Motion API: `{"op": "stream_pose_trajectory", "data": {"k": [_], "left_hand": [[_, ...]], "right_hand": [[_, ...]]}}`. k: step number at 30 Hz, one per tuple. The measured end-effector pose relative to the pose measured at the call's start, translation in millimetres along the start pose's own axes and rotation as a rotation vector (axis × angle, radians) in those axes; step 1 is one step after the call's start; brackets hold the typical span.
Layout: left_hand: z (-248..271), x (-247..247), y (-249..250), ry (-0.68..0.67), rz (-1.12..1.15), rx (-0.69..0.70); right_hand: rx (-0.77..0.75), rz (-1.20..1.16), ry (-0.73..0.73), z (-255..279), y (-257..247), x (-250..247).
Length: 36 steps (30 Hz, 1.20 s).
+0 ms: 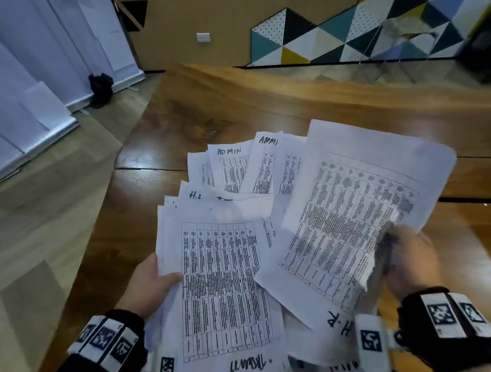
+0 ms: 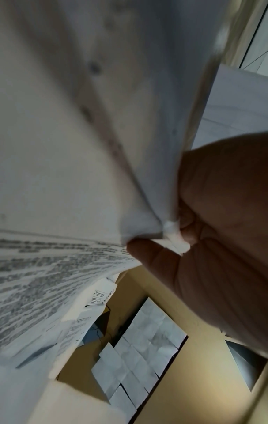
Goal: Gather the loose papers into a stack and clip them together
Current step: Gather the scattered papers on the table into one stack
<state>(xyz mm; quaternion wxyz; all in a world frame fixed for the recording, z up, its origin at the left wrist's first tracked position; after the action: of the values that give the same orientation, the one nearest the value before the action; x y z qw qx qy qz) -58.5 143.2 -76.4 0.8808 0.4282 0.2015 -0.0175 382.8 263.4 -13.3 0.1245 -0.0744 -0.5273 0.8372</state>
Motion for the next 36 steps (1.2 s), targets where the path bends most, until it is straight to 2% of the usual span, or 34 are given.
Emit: {"op": "stream_pose_trajectory", "data": {"k": [4,11,14,18,22,24,27,29,31,36], "left_hand": [[0,3,-1,-0.01,0.0,-0.03],[-1,5,-16,-0.03,0.063,-0.086],[5,9,-14,-0.05,0.113,-0.095],[12,13,-9,-0.054,0.195,-0.099],[13,13,-6,-0.038,0.308,-0.109],[1,9,-14,-0.023,0.311,-0.111],[-44,6,-65,-0.015,0.349,-0.119],[-19,14,-34,-0.014,0.389,-0.115],[3,25,-6,-0.012,0.391,-0.077],[1,42,0,-0.056,0.335,-0.057]], "right_hand": [[-0.002,-0.212,-0.057,7,-11,21],[-0.066,-0.396,-0.323,13,-72,53],[-0.064,-0.422,-0.309,1,-68,54],[0.09,-0.226,-0.303,-3,-25,69],[0.094,0.561,-0.173,6,18,77],[0.075,0.792,-0.208,5,41,83],[0.077,1.088,-0.139,2,58,82],[0.07,1.16,-0.107,5,62,78],[0.069,1.078,-0.076,7,66,77],[0.076,1.104,-0.25,12,85,109]]}}
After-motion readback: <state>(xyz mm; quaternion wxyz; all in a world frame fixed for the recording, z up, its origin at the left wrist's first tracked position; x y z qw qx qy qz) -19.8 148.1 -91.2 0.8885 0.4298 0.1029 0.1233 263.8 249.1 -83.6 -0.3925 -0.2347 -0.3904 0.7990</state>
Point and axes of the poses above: each hand's wrist, its own z-axis away from the middle knuckle, its own x-axis out of the palm, y = z × x, the point moved 9 cm from there along -z, towards the middle knuckle, and after that the axes turned 5 degrees about -y, right-handed, at the moved point
